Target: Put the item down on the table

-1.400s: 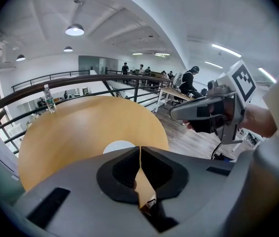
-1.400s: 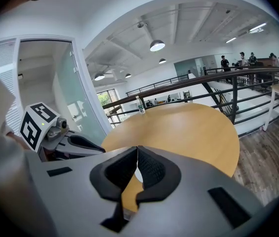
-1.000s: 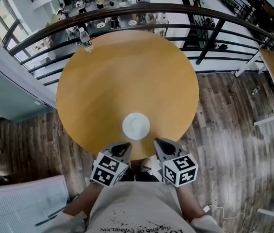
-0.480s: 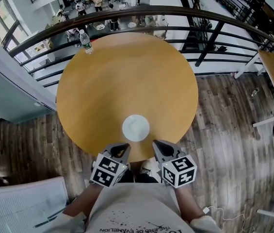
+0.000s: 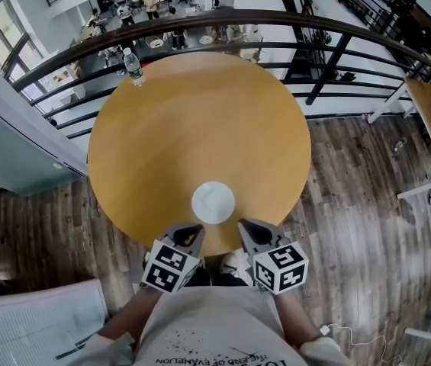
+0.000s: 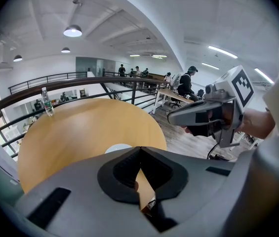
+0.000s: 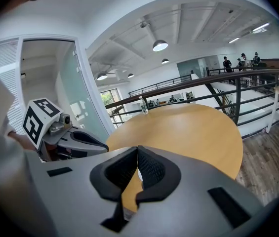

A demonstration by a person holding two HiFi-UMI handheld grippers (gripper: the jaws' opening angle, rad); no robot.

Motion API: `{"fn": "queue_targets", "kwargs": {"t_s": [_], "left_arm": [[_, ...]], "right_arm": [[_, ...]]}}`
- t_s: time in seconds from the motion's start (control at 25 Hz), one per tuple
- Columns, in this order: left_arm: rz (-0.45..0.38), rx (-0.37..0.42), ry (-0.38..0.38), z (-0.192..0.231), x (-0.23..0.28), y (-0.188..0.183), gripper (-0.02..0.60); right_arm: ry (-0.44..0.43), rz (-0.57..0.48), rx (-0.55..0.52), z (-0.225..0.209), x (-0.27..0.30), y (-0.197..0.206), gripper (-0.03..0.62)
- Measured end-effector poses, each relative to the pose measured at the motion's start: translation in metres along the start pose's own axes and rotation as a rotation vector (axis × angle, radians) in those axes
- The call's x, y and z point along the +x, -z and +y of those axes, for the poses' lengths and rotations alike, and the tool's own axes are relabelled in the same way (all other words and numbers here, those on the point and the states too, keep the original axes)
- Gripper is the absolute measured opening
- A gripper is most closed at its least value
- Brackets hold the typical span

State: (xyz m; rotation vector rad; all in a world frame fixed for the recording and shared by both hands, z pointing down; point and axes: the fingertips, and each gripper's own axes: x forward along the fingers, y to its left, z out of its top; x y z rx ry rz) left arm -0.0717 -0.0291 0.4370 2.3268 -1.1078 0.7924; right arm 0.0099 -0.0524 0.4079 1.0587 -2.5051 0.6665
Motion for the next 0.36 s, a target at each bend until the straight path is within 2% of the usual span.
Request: {"fn": "queue_targets", "kwargs": {"t_s": [0.36], "left_arm": [[0.012,-0.003,-0.001,0.0052,-0.0017,0.0008,0.023]], "right_arm": [[-0.006,0.000,-0.005,0.0020,0.0046,-0.0033,0.025]]}}
